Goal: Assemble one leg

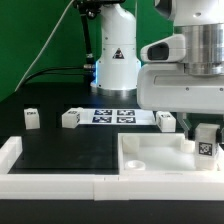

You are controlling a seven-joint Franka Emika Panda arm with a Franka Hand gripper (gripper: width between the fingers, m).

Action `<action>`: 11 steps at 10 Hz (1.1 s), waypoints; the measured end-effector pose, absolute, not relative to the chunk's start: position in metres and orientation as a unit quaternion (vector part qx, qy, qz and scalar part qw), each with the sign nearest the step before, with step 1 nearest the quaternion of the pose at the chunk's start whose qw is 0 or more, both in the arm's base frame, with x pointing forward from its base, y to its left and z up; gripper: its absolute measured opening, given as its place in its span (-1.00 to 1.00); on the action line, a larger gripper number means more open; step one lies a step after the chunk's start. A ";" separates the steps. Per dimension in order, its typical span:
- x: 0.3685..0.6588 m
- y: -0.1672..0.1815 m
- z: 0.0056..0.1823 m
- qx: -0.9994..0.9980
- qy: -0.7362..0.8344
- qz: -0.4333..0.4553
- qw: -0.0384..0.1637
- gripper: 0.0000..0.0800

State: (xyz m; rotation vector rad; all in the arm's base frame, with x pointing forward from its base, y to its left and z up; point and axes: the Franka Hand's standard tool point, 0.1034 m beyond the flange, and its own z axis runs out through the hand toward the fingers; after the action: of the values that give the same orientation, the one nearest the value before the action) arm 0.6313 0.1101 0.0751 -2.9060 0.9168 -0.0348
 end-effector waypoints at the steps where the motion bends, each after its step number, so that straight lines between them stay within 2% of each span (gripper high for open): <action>1: 0.631 0.109 0.075 -0.925 0.377 -0.007 0.049 -0.27; 5: 0.631 0.107 0.074 -0.826 0.562 0.006 0.048 -0.27; 8: 0.631 0.107 0.074 -0.836 0.547 0.005 0.049 -0.27; 9: 0.632 0.108 0.074 -0.849 0.525 0.001 0.050 0.28; 10: 0.632 0.109 0.075 -0.868 0.495 0.000 0.051 0.28; 11: 0.632 0.111 0.075 -0.903 0.426 -0.004 0.051 0.56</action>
Offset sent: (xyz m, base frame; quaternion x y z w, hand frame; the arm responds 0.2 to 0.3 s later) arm -0.0004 0.0012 -0.0058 -0.0088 -0.0066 0.2907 0.9567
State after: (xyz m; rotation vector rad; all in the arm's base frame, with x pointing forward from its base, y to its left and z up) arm 0.6322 0.1110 0.0753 -2.7495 1.2963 -0.0136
